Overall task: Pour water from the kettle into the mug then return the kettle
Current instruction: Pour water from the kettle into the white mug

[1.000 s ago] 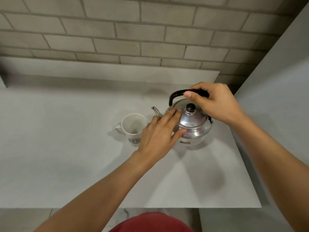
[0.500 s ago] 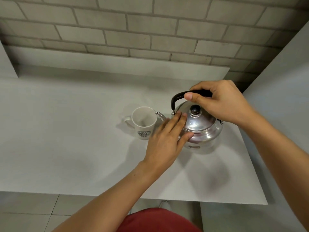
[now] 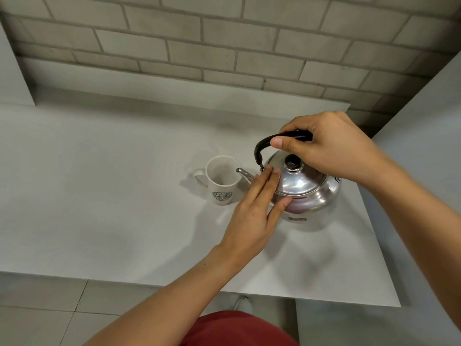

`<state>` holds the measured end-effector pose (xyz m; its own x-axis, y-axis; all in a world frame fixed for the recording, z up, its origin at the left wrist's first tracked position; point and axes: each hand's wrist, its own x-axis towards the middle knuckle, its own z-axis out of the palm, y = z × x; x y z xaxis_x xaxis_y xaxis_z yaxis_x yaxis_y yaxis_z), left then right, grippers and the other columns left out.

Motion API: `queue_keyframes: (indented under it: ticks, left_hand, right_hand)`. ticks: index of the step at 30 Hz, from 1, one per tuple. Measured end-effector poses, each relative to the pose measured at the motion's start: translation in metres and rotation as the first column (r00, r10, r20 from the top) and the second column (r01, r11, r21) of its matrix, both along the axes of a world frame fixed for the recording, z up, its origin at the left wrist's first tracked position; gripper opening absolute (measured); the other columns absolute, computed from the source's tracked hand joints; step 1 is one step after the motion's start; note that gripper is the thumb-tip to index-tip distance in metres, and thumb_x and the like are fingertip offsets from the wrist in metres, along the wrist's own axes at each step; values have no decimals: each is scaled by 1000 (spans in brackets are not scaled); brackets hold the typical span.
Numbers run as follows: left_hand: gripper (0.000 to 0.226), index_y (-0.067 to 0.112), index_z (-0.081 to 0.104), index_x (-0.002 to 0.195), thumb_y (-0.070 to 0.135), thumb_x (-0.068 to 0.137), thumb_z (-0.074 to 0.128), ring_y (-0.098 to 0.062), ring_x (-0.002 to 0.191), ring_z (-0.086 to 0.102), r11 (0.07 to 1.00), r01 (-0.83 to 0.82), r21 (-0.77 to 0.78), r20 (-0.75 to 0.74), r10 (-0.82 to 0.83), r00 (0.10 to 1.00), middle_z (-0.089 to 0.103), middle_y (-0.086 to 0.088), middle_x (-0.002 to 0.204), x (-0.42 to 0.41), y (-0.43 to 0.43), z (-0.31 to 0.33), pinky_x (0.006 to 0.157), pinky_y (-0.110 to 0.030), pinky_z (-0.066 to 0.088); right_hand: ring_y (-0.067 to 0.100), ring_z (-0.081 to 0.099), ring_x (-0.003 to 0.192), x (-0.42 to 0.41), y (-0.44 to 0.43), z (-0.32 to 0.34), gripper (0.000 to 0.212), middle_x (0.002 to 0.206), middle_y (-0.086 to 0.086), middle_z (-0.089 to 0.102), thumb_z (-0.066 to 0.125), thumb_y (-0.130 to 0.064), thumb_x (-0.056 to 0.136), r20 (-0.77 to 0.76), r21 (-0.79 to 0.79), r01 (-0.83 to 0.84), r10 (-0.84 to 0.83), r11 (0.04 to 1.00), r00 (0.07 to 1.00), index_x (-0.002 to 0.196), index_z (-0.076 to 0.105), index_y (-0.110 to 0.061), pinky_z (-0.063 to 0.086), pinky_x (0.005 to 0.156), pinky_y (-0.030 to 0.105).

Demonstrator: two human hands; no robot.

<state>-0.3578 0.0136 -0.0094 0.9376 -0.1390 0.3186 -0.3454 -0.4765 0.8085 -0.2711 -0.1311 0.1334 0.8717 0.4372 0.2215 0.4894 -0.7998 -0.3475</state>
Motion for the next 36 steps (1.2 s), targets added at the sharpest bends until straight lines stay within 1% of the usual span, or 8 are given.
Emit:
queue_keyframes:
  ticks: [4, 9, 17, 21, 23, 28, 32, 36]
  left_hand:
    - [58, 11, 40, 157, 30, 106, 57, -14, 153, 31, 999, -2, -41, 16, 3, 1000, 35, -5, 166, 1, 0, -1, 119, -10, 18]
    - [57, 9, 42, 156, 32, 105, 57, -11, 152, 30, 997, -10, -80, 34, 13, 999, 38, -6, 164, 3, 0, -1, 118, -8, 18]
    - [59, 15, 43, 156, 38, 104, 58, -9, 151, 33, 988, -35, -148, 13, 37, 999, 38, -2, 164, 10, -3, -4, 115, -5, 20]
    - [58, 14, 44, 155, 36, 104, 60, -7, 149, 35, 982, -50, -181, 28, 56, 998, 42, -4, 162, 12, -6, -3, 115, -6, 21]
    - [58, 14, 44, 155, 36, 103, 61, -11, 149, 38, 979, -55, -194, 31, 62, 998, 43, -4, 161, 13, -8, -2, 117, -10, 26]
    - [58, 16, 45, 154, 38, 103, 62, -15, 146, 44, 961, -61, -270, 18, 69, 997, 44, -4, 159, 16, -14, -2, 113, -40, 46]
    - [58, 16, 46, 153, 39, 103, 62, -14, 146, 44, 943, -47, -328, -6, 48, 999, 45, -2, 158, 17, -18, -1, 111, -45, 49]
    - [57, 16, 47, 152, 38, 102, 63, -12, 146, 44, 935, -50, -350, -17, 47, 999, 45, -1, 157, 19, -22, 1, 111, -45, 49]
  right_hand:
    - [13, 69, 87, -1, 5, 4, 37, 95, -7, 79, 64, -55, 94, 12, -38, -6, 6, 999, 1000, 108, 80, -26, 55, 76, 35]
    - [7, 61, 70, 0, 14, 11, 35, 77, -10, 69, 64, -55, 94, 1, -87, -1, 1, 996, 1000, 106, 80, -27, 41, 59, 23]
    - [20, 66, 79, 5, 29, 26, 34, 83, -3, 77, 62, -56, 94, -28, -189, -55, 51, 980, 998, 105, 80, -29, 54, 73, 38]
    - [20, 67, 83, 9, 34, 33, 37, 90, -5, 78, 61, -57, 93, -22, -231, -74, 71, 970, 997, 107, 81, -28, 54, 76, 38]
    - [21, 65, 82, 12, 37, 35, 36, 87, -4, 78, 63, -56, 93, -11, -254, -81, 81, 964, 997, 105, 81, -28, 53, 74, 37]
    - [18, 59, 76, 15, 38, 40, 32, 80, -7, 73, 66, -54, 93, -7, -273, -105, 108, 956, 994, 103, 82, -28, 41, 63, 29]
    - [16, 57, 74, 17, 37, 43, 28, 76, -10, 71, 67, -54, 91, -14, -282, -112, 113, 953, 993, 100, 81, -31, 37, 58, 21]
    - [8, 59, 70, 19, 37, 48, 26, 76, -11, 73, 68, -55, 91, -22, -293, -117, 116, 949, 993, 99, 81, -35, 43, 60, 26]
